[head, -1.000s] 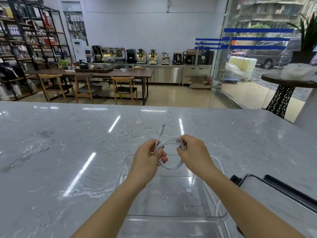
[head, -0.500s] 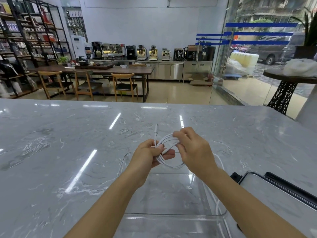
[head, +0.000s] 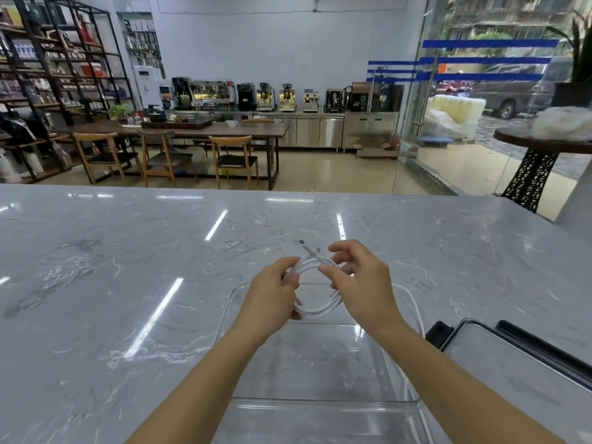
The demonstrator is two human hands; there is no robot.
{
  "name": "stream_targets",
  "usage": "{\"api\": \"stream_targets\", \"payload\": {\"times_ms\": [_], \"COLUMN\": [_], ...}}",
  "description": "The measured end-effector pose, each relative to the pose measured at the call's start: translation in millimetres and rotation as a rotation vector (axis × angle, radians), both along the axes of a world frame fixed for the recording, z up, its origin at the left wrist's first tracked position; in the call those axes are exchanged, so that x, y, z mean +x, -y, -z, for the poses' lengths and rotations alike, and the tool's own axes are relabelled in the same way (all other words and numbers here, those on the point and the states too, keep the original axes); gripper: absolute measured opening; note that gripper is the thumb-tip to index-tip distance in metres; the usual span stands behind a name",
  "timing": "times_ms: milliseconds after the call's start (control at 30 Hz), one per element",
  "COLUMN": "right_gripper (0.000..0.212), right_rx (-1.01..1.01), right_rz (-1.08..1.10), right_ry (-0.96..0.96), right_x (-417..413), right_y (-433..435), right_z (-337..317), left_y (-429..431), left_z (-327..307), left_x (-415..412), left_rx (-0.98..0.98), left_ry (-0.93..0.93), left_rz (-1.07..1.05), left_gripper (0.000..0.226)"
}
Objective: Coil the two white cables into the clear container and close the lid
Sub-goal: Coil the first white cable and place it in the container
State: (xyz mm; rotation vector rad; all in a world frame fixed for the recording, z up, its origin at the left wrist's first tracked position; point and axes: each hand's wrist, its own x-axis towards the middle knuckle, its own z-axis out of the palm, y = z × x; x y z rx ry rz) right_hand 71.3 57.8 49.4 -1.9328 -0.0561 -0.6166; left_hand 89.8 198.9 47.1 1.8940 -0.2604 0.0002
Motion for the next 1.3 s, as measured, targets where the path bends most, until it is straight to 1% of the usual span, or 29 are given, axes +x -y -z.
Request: {"api": "stream_targets", "payload": {"times_ms": [33,100,167,267,433,567,667,800,933,1000,1133,1233,1300], "right_gripper": [0.021,0.015,0.014,0.023,0.018,0.021,0.021,0.014,0.012,0.015,0.014,0.012,0.015], "right_rx": [-0.006,-0.023,-0.011,-0.014,0.049,-0.016,-0.050,-0.040,-0.126,-0.200,-0.380,-0.533,-0.611], "right_rz": [-0.005,-0.024,-0.036,-0.008,-0.049,-0.069,-0.137,-0.226,-0.215,-0.207,-0.214,-0.227,-0.221], "right_ry": [-0.019,-0.064,-0.113,-0.197,-0.324,-0.446,-0.542,-0.608,-0.649,-0.669,-0.684,-0.715,-0.728], "right_x": [0,1,3,6,8,8,7,8,14,18,24,29,31], "right_y": [0,1,2,5,9,9,6,-1,-10,-15,-26,-34,-38], "right_z": [-1,0,1,3,3,6,8,11,13,17,28,39,46], "left_y": [0,0,-3,-6,-11,-19,-28,-37,-34,-31,-28,-24,-22], "left_z": [1,3,4,6,6,9,9,6,8,13,20,28,34], "left_x": [0,0,0,-2,-1,2,5,11,11,11,12,14,16], "left_rx": [0.086,0.167,0.188,0.183,0.147,0.251,0.325,0.526,0.781,0.899,1.120,1.264,1.330], "left_ry": [0.055,0.130,0.145,0.146,0.112,0.038,-0.042,-0.017,0.088,0.129,0.125,0.119,0.120], "left_rz": [0.004,0.002,0.008,0.036,0.066,0.126,0.147,0.124,0.114,0.092,0.045,0.085,0.112], "left_gripper": [0.027,0.027,0.029,0.028,0.028,0.025,0.032,0.031,0.030,0.027,0.017,0.024,0.026]}}
